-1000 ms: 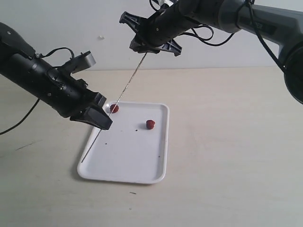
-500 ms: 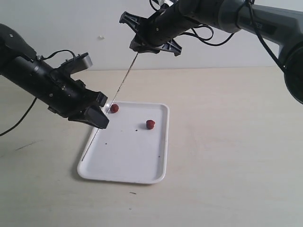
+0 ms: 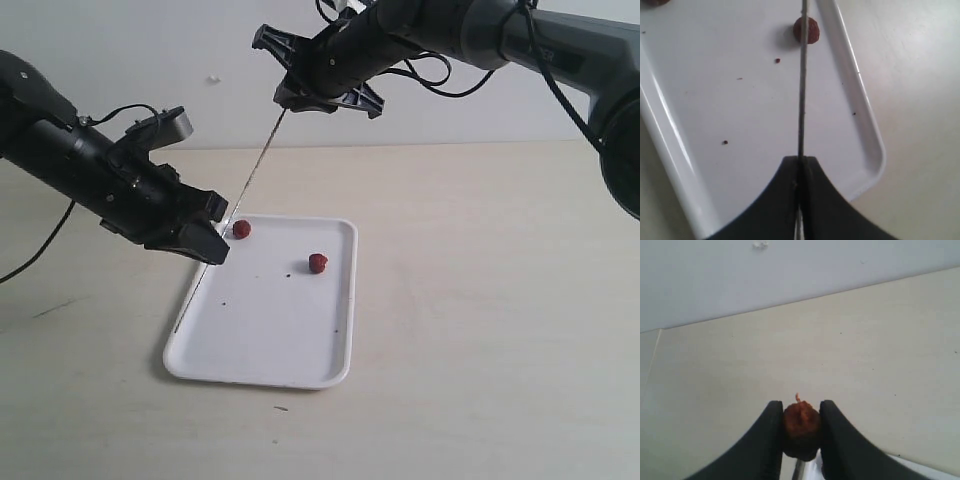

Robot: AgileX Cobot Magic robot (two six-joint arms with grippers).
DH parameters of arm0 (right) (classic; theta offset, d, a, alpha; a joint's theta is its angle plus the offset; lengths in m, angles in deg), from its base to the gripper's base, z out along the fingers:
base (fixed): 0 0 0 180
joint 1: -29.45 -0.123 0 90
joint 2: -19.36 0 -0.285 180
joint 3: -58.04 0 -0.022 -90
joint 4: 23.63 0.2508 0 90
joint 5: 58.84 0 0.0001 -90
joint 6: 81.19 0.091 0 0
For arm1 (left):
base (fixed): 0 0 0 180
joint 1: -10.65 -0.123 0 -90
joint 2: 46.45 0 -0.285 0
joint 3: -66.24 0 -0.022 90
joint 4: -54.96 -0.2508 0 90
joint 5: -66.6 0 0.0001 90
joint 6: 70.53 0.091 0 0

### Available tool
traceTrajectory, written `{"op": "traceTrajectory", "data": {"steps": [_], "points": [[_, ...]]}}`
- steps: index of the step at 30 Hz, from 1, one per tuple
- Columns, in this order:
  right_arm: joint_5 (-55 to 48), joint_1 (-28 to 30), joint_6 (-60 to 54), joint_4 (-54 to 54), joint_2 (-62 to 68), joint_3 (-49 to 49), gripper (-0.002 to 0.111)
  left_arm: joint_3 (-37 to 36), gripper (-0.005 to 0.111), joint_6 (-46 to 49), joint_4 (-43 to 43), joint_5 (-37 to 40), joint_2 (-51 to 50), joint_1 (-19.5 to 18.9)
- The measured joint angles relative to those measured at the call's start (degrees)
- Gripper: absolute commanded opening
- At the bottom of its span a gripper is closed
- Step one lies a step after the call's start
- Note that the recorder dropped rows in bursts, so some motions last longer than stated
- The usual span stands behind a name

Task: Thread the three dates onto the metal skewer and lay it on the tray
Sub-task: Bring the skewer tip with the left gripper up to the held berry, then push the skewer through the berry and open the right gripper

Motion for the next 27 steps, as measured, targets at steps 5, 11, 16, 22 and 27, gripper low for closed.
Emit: {"op": "traceTrajectory", "data": {"steps": [5, 11, 16, 22, 27], "points": [[0.21, 0.00, 0.10, 0.00, 0.00, 0.00, 0.024, 0.00, 0.000, 1.24, 0.23, -1.61, 0.00, 0.00], [0.60, 0.00, 0.10, 0.11, -0.09, 0.00, 0.024, -0.15, 0.000, 4.74, 3.82, -2.97, 0.00, 0.00], [1.40, 0.00, 0.10, 0.11, -0.09, 0.00, 0.024, -0.15, 0.000, 7.26, 7.85, -3.98, -0.04, 0.00], [2.75, 0.12, 0.32, 0.11, -0.09, 0.23, 0.024, 2.00, 0.000, 7.74, 8.51, -5.72, -0.13, 0.00], [3.09, 0.33, 0.31, 0.11, -0.57, 0.23, 0.024, 5.10, 0.000, 7.74, 9.42, -6.21, -0.89, 0.00]]}}
